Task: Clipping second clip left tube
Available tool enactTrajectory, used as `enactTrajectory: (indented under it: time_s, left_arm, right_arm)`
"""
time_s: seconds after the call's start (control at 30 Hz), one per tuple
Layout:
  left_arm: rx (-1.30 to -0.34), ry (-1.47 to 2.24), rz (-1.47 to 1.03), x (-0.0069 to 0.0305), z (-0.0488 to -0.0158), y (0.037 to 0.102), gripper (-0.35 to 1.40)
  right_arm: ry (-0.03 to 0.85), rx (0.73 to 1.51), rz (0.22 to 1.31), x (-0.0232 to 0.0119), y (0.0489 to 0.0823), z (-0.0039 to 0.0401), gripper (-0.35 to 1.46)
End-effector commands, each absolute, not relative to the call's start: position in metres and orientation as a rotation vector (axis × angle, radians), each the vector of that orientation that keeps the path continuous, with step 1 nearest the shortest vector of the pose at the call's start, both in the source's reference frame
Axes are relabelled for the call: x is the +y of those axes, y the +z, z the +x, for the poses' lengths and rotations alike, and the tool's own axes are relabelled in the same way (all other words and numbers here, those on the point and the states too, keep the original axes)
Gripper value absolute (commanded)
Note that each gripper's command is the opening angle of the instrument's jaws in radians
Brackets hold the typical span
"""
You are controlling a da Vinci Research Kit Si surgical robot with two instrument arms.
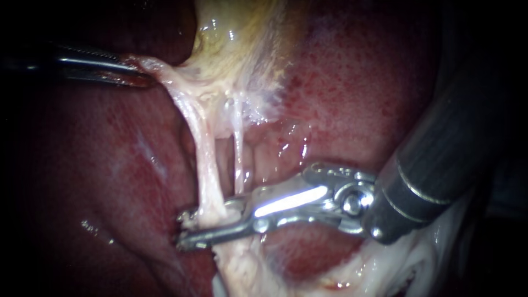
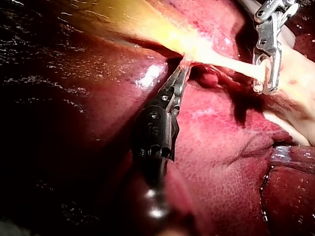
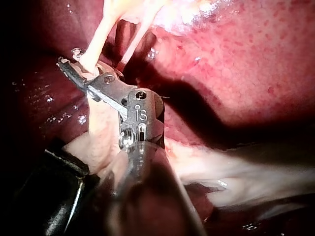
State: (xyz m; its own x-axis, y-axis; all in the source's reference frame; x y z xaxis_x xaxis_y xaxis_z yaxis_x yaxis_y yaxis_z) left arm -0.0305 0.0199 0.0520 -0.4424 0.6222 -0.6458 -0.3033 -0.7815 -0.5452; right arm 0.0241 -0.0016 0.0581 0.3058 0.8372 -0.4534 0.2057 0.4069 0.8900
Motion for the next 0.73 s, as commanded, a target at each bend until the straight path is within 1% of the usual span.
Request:
enactTrajectory:
  time_s: [0.03,0.07,0.13,0.2,0.73]
  left_arm:
    - [-0.477,2.228,-1.203,0.0200,-0.0305,0.0520,-0.35]
    - [-0.477,2.228,-1.203,0.0200,-0.0305,0.0520,-0.35]
    - [-0.477,2.228,-1.203,0.0200,-0.0305,0.0520,-0.35]
    - [-0.477,2.228,-1.203,0.0200,-0.0305,0.0520,-0.35]
    - [-0.477,2.228,-1.203,0.0201,-0.0305,0.0522,-0.35]
  right_arm:
    - [0.557,1.220,1.108,-0.0016,0.0580,0.0241,-0.23]
    - [0.556,1.220,1.108,-0.0016,0.0580,0.0241,-0.24]
    - [0.556,1.220,1.108,-0.0016,0.0581,0.0240,-0.34]
    - [0.555,1.220,1.108,-0.0017,0.0581,0.0240,-0.35]
    - [0.549,1.222,1.104,-0.0018,0.0583,0.0239,-0.35]
